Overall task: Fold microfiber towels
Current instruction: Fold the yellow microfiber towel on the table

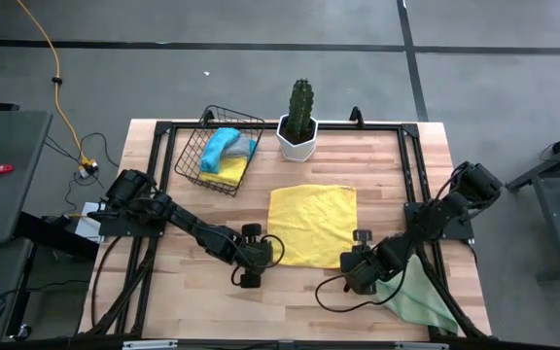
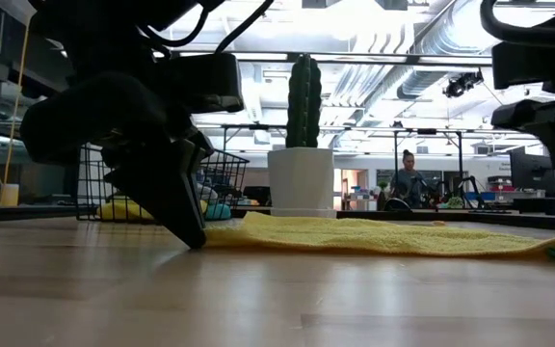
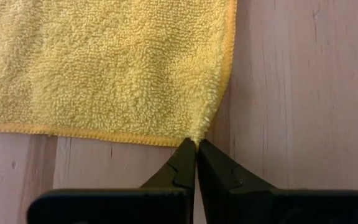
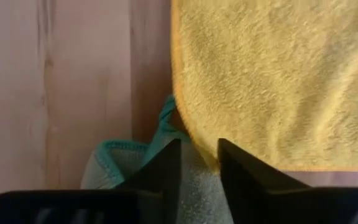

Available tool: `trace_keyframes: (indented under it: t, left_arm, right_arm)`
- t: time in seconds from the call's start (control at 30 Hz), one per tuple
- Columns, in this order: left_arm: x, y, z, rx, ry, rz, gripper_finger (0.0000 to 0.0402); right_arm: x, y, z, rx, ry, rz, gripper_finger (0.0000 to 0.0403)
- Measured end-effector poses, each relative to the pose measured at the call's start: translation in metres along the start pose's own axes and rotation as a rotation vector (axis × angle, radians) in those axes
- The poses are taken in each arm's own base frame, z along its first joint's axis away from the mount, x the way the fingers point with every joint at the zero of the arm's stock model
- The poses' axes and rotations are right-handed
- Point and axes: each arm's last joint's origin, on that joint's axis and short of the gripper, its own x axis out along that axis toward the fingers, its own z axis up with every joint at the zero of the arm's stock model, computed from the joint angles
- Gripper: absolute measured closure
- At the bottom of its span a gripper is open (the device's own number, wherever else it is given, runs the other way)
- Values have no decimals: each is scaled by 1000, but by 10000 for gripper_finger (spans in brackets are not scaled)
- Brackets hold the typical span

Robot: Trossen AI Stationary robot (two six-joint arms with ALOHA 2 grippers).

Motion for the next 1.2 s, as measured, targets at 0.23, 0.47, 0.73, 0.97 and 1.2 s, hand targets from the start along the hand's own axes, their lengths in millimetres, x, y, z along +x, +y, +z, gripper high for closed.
trace_keyframes:
  t: [0.23,0.47,0.73,0.97,1.2]
  left_arm:
    - [-5,0,1,-7,3,-27,401]
    - [-33,2,-1,-67,51,-123,401]
    - [-78,-9,1,-141,8,-248,401]
    - [-102,-31,-8,-205,6,-350,401]
    - [-110,-23,-4,-204,-80,-269,401]
  right_arm:
    - [-7,4,7,14,-11,40,391]
    - [-30,13,30,-32,-116,72,398]
    - [-52,26,41,-61,-164,171,402]
    - [-58,38,46,-64,-232,255,402]
    - [-62,30,47,-32,-292,144,403]
